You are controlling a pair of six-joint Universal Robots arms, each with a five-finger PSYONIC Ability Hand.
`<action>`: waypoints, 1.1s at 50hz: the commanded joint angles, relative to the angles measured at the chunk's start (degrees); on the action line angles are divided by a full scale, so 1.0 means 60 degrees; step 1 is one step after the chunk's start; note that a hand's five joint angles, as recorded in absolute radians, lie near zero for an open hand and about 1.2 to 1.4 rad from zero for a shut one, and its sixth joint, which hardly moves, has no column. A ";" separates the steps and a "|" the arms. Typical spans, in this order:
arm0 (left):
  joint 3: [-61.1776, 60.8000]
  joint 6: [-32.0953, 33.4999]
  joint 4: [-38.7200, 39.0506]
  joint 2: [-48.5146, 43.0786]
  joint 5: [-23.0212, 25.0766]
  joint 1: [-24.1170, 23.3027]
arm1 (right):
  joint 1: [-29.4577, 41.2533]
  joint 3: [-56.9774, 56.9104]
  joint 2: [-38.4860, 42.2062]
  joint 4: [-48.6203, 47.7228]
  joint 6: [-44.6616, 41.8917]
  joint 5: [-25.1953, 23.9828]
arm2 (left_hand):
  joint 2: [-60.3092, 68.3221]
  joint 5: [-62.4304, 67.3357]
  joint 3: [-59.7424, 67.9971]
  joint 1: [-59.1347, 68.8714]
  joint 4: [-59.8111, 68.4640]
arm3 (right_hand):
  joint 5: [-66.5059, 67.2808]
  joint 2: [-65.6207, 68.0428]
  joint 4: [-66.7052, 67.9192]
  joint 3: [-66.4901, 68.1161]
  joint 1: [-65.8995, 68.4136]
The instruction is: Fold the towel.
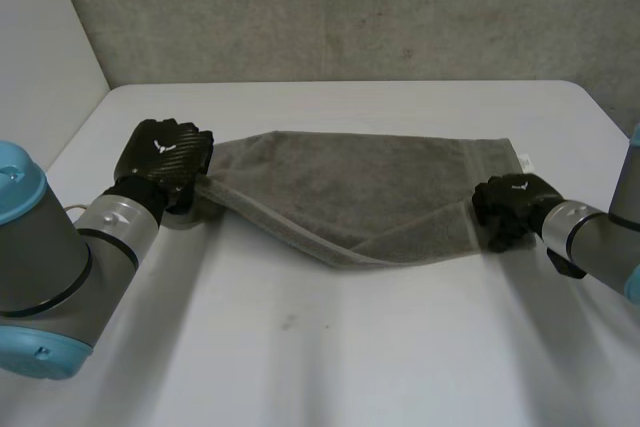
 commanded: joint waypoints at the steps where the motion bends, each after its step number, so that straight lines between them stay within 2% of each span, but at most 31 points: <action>1: -0.0029 -0.0004 0.0017 -0.0041 0.0005 0.0001 | -0.0029 0.0137 0.0265 -0.0492 -0.0015 -0.0020 | 0.1701 0.1823 0.1718 0.2110 0.1710 | -0.0392 -0.0330 -0.0325 -0.0267 -0.0359; 21: -0.0058 -0.0004 0.0017 -0.0070 0.0005 0.0015 | -0.0248 0.0225 0.0280 -0.1136 -0.0044 -0.0049 | 0.1701 0.1823 0.1718 0.2110 0.1710 | 0.0895 0.0957 0.0963 0.1020 0.0928; 44: -0.0058 -0.0004 0.0075 -0.0275 0.0005 0.0015 | -0.0204 -0.0390 0.1012 -0.1342 -0.0337 -0.0020 | 0.1701 0.1823 0.1718 0.2110 0.1710 | 0.1093 0.1155 0.1161 0.1218 0.1126; 47: -0.0058 -0.0004 0.0090 -0.0290 0.0005 0.0015 | -0.0190 -0.0508 0.1086 -0.1342 -0.0352 -0.0020 | 0.1701 0.1823 0.1718 0.2110 0.1710 | 0.2243 0.2305 0.2310 0.2367 0.2276; 51: -0.0044 -0.0004 0.0090 -0.0290 0.0005 0.0015 | -0.0190 -0.0654 0.1071 -0.1342 -0.0323 -0.0020 | 0.1701 0.1823 0.1718 0.2110 0.1710 | 0.5010 0.5072 0.5077 0.5134 0.5043; 52: -0.0044 -0.0004 0.0090 -0.0290 0.0005 0.0015 | -0.0190 -0.0654 0.1071 -0.1342 -0.0323 -0.0020 | 0.1701 0.1823 0.1718 0.2110 0.1710 | 0.5018 0.5080 0.5085 0.5143 0.5051; 53: -0.0044 -0.0004 0.0090 -0.0290 0.0005 0.0015 | -0.0175 -0.0741 0.1071 -0.1342 -0.0279 -0.0020 | 0.1701 0.1823 0.1718 0.2110 0.1710 | 0.6156 0.6218 0.6224 0.6281 0.6189; 55: -0.0044 -0.0004 0.0090 -0.0304 0.0005 0.0015 | -0.0160 -0.0830 0.1056 -0.1342 -0.0250 -0.0020 | 0.1701 0.1823 0.1718 0.2110 0.1710 | 0.6522 0.6584 0.6589 0.6647 0.6555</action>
